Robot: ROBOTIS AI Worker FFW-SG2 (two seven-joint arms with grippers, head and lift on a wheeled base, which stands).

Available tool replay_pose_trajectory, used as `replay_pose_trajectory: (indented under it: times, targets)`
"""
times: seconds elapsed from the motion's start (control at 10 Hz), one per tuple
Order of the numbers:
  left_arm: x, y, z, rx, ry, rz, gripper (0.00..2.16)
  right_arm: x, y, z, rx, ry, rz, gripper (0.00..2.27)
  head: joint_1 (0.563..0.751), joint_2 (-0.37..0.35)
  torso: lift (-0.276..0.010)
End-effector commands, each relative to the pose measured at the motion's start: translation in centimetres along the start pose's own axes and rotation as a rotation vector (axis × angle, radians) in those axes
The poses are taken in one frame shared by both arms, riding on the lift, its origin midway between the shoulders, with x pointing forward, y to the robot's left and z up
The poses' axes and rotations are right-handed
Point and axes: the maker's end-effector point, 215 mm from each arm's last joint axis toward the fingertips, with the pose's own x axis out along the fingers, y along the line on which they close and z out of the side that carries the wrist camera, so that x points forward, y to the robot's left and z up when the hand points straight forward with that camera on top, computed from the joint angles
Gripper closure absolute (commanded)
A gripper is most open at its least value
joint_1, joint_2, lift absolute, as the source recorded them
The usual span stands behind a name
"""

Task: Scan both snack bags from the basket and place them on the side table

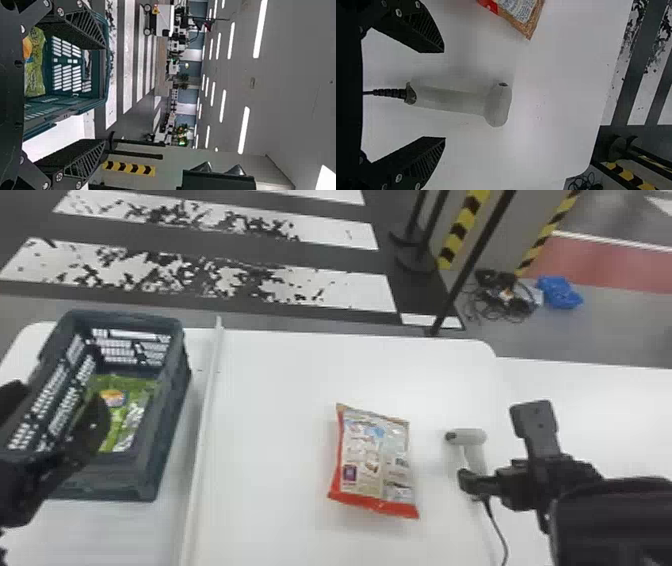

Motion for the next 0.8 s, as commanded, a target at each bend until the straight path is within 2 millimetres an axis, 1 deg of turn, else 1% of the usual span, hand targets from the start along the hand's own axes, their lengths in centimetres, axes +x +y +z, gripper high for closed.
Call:
replay_pose_trajectory:
  times: [0.0,0.1,0.2,0.3,0.4,0.5,0.7]
  targets:
    - [0.0,0.1,0.0,0.000,-0.001,0.002,0.17,1.8,0.7,0.1,0.019,0.021,0.033,0.08,0.695,-0.213,-0.074]
    - [-0.2,0.4,-0.2,0.002,0.003,0.006,0.17,3.1,0.7,0.2,0.027,0.039,0.038,0.09,0.695,-0.205,-0.074]
    - [-0.2,0.4,-0.2,0.000,0.003,0.004,0.17,4.2,0.5,0.4,0.037,0.058,0.045,0.21,0.695,-0.198,-0.074]
    - [-0.3,0.5,-0.2,-0.001,0.004,0.006,0.17,5.2,0.1,0.2,0.034,0.085,0.049,0.68,0.695,-0.196,-0.074]
    - [-0.3,0.6,-0.3,0.001,0.004,0.006,0.17,5.9,0.1,-0.2,0.037,0.101,0.052,1.48,0.695,-0.196,-0.074]
    - [-0.3,0.6,-0.2,0.000,0.001,0.007,0.17,6.2,-0.4,-0.7,0.037,0.110,0.031,2.26,0.695,-0.201,-0.074]
    - [-0.2,0.6,-0.3,-0.002,-0.001,0.007,0.17,6.3,-0.4,-0.7,0.045,0.102,0.041,2.26,0.695,-0.213,-0.074]
